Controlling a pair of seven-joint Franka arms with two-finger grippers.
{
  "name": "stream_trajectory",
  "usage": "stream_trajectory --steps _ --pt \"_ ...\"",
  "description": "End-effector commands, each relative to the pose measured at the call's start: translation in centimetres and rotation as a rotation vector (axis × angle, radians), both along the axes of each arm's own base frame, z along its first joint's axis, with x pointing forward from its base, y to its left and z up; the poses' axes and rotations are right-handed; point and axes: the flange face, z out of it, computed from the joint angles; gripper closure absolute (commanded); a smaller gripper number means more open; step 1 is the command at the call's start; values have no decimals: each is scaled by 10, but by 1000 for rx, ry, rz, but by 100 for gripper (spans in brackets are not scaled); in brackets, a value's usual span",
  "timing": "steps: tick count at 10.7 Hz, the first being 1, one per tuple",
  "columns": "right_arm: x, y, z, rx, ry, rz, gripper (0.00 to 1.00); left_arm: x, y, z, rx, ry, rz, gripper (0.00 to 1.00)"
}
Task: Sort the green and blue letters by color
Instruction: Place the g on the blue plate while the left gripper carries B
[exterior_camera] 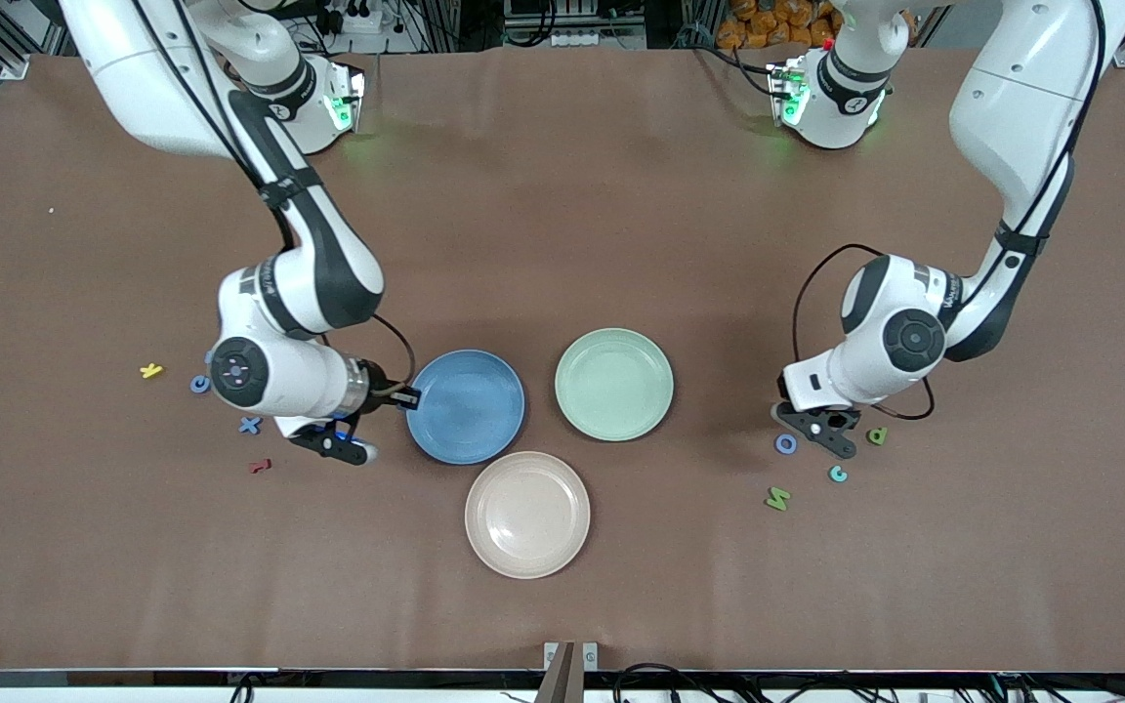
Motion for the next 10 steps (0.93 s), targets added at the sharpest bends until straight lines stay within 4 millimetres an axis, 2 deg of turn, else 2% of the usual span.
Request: stream_trajectory --steps 1,3,5,7,8,9,10 --pt "7 36 -13 5 -39 -121 1 -6 -71 36 -61 -43 21 100" --pt "12 23 -13 -3 -44 -130 0 -18 -137 51 -107 -54 78 100" --pt "21 -5 -11 -3 -58 -85 0 -30 -188 51 -134 -42 167 100" --pt "37 -73 -14 -62 -105 84 0 -45 -237 49 -156 -25 269 100" --pt "44 -109 -14 -96 -108 151 0 -50 -255 46 -166 -16 315 99" --pt "49 -138 -14 -103 -117 178 0 -53 -262 43 -164 -13 338 11" --pt "52 -159 -14 -100 -121 184 0 -58 -269 46 -163 -17 352 0"
